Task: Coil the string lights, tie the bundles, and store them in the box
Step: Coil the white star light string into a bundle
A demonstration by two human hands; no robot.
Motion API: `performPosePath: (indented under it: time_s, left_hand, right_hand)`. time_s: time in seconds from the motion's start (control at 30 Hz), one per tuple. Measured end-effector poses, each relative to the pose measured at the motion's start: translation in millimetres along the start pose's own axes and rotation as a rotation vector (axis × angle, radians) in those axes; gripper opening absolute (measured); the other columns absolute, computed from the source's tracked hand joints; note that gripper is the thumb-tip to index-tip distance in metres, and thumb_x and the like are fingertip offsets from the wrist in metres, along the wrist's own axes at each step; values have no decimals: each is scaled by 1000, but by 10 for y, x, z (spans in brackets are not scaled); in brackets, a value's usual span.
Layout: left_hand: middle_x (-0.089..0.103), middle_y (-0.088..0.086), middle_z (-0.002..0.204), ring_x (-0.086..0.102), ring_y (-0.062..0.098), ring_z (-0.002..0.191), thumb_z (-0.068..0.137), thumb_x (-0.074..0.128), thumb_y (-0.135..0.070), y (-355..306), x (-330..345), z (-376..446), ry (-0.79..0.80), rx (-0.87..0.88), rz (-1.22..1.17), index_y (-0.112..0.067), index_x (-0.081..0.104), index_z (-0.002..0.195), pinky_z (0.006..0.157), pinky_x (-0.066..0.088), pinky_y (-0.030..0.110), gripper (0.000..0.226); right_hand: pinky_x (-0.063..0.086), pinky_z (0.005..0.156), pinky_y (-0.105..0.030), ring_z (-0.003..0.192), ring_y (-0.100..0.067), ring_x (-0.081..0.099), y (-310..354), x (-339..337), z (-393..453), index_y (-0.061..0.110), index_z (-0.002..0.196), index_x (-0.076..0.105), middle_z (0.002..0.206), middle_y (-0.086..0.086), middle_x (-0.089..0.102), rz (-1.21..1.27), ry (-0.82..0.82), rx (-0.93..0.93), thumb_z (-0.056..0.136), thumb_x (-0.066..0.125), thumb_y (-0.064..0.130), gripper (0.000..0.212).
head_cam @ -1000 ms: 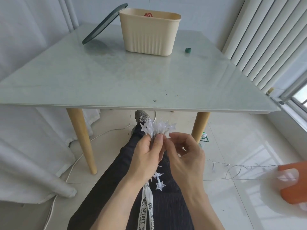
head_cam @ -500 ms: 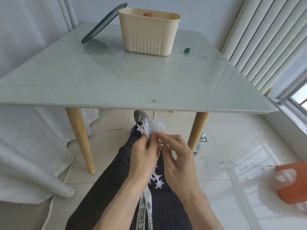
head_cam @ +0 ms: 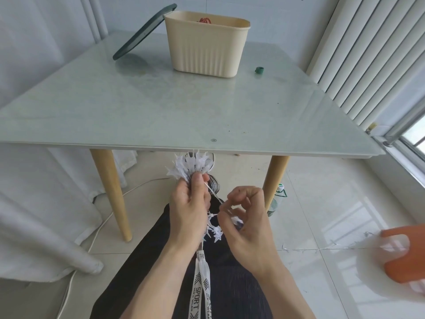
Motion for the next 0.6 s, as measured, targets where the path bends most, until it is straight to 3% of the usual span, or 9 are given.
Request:
performPosePath:
  time_s: [0.1, 0.2, 0.37, 0.5, 0.6]
  left_hand:
    - [55, 3, 66, 54, 10, 61, 107, 39, -25, 54, -40, 37, -11, -3, -13, -14, 56, 80, 64, 43, 33, 33]
    - [66, -1, 73, 67, 23, 73, 108, 34, -20, 85, -10, 61, 42, -35, -149, -12, 52, 86, 77, 55, 38, 30]
    - [49, -1, 64, 53, 21, 57, 108, 32, -21, 61, -11, 76, 69, -70, -310, -9, 48, 88, 71, 54, 42, 28]
    - [42, -3, 62, 44, 16, 53, 108, 30, -20, 3, -50, 117, 54, -68, -377, -10, 47, 86, 62, 54, 31, 29]
    - [41, -3, 61, 41, 14, 52, 108, 30, -20, -16, -101, 157, 41, -72, -415, -11, 46, 86, 58, 53, 30, 29]
  right_hand:
    - [50, 76, -17, 87, -14, 65, -72, -54, 38, 27, 100, 59, 91, 13, 66, -165, 39, 9, 86, 68, -2, 33]
    - [48, 75, -12, 85, -7, 67, -123, -148, 73, 24, 90, 73, 87, 13, 71, -308, 47, 1, 84, 72, 2, 23]
    - [49, 73, -9, 85, -5, 69, -440, -250, 75, 28, 88, 78, 89, 15, 73, -362, 124, 115, 87, 76, 13, 15]
    - [56, 74, -26, 71, -12, 72, -781, -295, -9, 29, 108, 68, 82, 6, 73, -219, 169, 271, 90, 70, 12, 25]
    - [51, 79, -20, 86, -7, 69, -937, -261, -72, 33, 115, 65, 88, 11, 73, -308, 243, 271, 89, 72, 20, 29]
Point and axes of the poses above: each hand's wrist, its own z-axis towards the middle knuckle, its own x-axis out of the palm, y = z × x, the point moved 10 cm from there along z, towards the middle knuckle
